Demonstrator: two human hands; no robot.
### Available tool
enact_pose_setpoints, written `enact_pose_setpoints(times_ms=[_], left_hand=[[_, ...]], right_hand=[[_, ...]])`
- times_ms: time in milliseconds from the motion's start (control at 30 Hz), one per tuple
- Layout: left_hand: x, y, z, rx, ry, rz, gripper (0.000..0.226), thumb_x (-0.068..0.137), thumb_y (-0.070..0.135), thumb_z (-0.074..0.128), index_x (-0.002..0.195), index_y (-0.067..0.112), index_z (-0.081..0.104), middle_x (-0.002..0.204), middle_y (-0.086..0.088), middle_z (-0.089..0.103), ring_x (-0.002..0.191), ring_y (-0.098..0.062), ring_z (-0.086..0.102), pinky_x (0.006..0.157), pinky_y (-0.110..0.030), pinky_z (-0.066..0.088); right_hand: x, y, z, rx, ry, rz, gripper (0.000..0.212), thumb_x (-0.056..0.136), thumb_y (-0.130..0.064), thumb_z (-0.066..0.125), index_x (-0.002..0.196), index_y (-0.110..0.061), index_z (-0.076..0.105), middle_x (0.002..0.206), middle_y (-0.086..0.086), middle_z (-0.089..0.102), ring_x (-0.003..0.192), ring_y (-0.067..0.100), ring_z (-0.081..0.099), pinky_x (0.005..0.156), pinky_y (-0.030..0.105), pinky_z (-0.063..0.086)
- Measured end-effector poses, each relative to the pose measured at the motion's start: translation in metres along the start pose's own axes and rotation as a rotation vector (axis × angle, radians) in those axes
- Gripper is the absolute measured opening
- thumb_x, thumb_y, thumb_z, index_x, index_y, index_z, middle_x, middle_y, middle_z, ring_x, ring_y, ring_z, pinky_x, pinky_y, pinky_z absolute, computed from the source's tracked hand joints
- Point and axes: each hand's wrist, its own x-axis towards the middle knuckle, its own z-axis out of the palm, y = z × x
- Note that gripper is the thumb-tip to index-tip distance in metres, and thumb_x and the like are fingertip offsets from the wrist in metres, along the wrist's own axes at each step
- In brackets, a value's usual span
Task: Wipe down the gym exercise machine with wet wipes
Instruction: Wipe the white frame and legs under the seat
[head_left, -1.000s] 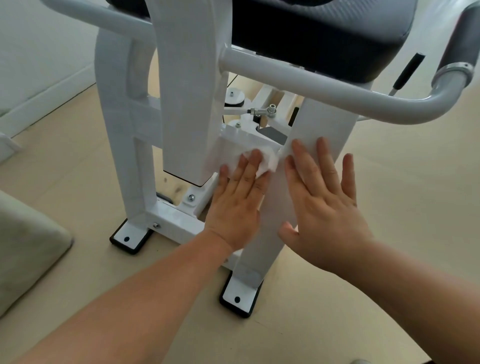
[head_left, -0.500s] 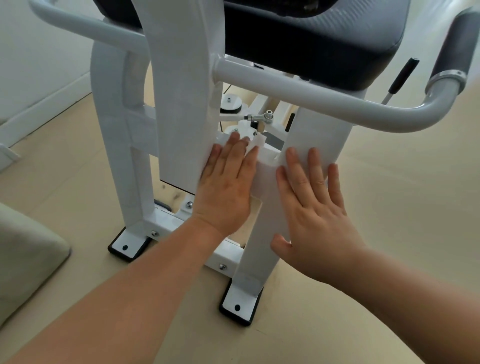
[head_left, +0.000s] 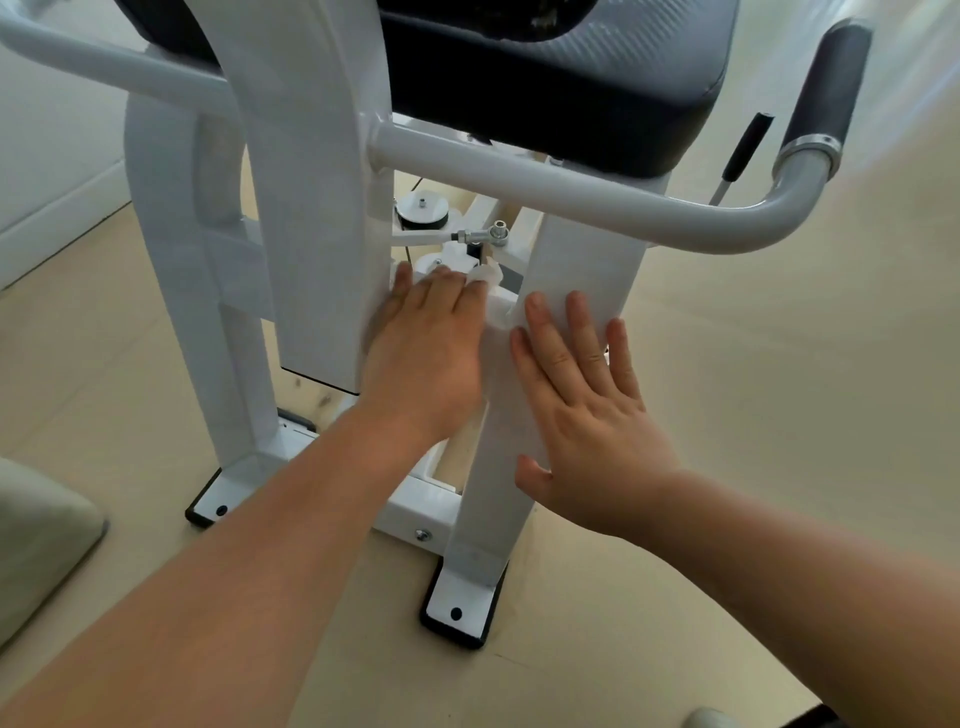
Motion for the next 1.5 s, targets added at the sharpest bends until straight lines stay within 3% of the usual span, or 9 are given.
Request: enact_pose_setpoints(times_ms=[200, 400, 533, 800, 1000, 1100, 1200, 1300, 1500], left_hand=[[-0.036, 0.006, 0.023, -0.041, 0.08, 0.144, 0.068, 0.091, 0.015, 0.034, 0.157, 0.006, 0.021, 0.163, -0.019, 0.025, 0.154, -0.034, 0.017, 0.127, -0.048, 0.008], [-0.045, -0.002, 0.042, -0.026, 0.102, 0.03, 0.078, 0.086, 0.019, 0.03, 0.158, 0.004, 0.007, 0.168, -0.017, -0.005, 0.155, -0.035, -0.006, 0.126, -0.048, -0.004], [-0.075, 0.003, 0.074, -0.042, 0.055, 0.161, 0.079, 0.089, 0.016, 0.029, 0.16, 0.011, -0.005, 0.166, -0.008, -0.025, 0.155, -0.03, -0.016, 0.126, -0.051, -0.001], [-0.044, -0.013, 0.045, -0.13, 0.104, 0.036, 0.084, 0.083, 0.014, 0.038, 0.159, 0.005, 0.004, 0.167, -0.017, -0.005, 0.154, -0.028, -0.015, 0.126, -0.049, -0.004], [-0.056, 0.009, 0.057, -0.169, 0.058, 0.295, 0.088, 0.085, 0.024, 0.044, 0.159, 0.008, 0.0, 0.168, -0.006, -0.007, 0.155, -0.03, -0.012, 0.125, -0.058, 0.0], [-0.05, 0.014, 0.05, -0.267, 0.106, 0.307, 0.088, 0.088, 0.017, 0.048, 0.161, 0.009, -0.001, 0.168, -0.011, 0.001, 0.156, -0.031, -0.002, 0.124, -0.06, 0.007], [-0.039, 0.025, 0.037, -0.439, 0.217, 0.331, 0.067, 0.093, 0.008, 0.043, 0.155, 0.001, 0.02, 0.164, -0.02, 0.022, 0.154, -0.036, 0.02, 0.123, -0.059, 0.02], [-0.032, 0.033, 0.031, -0.509, 0.261, 0.313, 0.053, 0.103, 0.016, 0.032, 0.152, -0.002, 0.029, 0.162, -0.019, 0.026, 0.152, -0.035, 0.024, 0.123, -0.055, 0.022], [-0.035, 0.024, 0.039, -0.124, 0.074, 0.407, 0.096, 0.096, 0.04, 0.056, 0.16, 0.017, -0.012, 0.169, -0.012, -0.002, 0.157, -0.029, -0.005, 0.125, -0.058, 0.002]], right_hand=[[-0.002, 0.0, -0.006, 0.035, -0.007, 0.006, 0.115, 0.076, -0.05, 0.067, 0.164, -0.005, 0.007, 0.172, 0.012, -0.009, 0.157, 0.034, -0.016, 0.125, 0.051, -0.009], [-0.004, 0.001, -0.007, 0.023, -0.013, 0.011, 0.116, 0.075, -0.051, 0.067, 0.162, -0.005, 0.005, 0.172, 0.013, -0.007, 0.158, 0.034, -0.015, 0.126, 0.052, -0.005], [-0.004, -0.002, -0.006, 0.047, -0.007, 0.027, 0.114, 0.073, -0.045, 0.069, 0.163, -0.002, 0.013, 0.172, 0.015, -0.004, 0.158, 0.035, -0.012, 0.126, 0.053, -0.005], [-0.002, -0.007, 0.002, 0.054, 0.021, 0.039, 0.117, 0.073, -0.046, 0.07, 0.162, -0.003, 0.006, 0.172, 0.016, -0.007, 0.157, 0.038, -0.014, 0.125, 0.057, -0.004], [-0.003, -0.012, 0.002, 0.204, 0.127, 0.046, 0.097, 0.083, -0.043, 0.05, 0.162, -0.005, 0.008, 0.171, 0.017, 0.006, 0.158, 0.039, -0.005, 0.127, 0.058, 0.0], [-0.012, -0.008, -0.005, 0.261, 0.174, 0.023, 0.084, 0.088, -0.035, 0.058, 0.161, -0.009, 0.024, 0.167, 0.02, 0.023, 0.157, 0.04, 0.013, 0.127, 0.057, 0.015], [-0.022, -0.003, -0.021, 0.432, 0.268, 0.046, 0.069, 0.09, -0.024, 0.061, 0.154, -0.01, 0.041, 0.147, 0.015, 0.049, 0.134, 0.031, 0.047, 0.115, 0.042, 0.04], [-0.018, 0.006, -0.029, 0.595, 0.281, 0.14, 0.06, 0.095, -0.024, 0.056, 0.152, -0.008, 0.045, 0.134, 0.009, 0.051, 0.122, 0.02, 0.05, 0.104, 0.035, 0.049], [0.003, 0.01, -0.02, 0.318, 0.343, 0.106, 0.052, 0.093, -0.023, 0.058, 0.143, -0.007, 0.057, 0.134, 0.013, 0.057, 0.121, 0.028, 0.053, 0.105, 0.041, 0.045]])
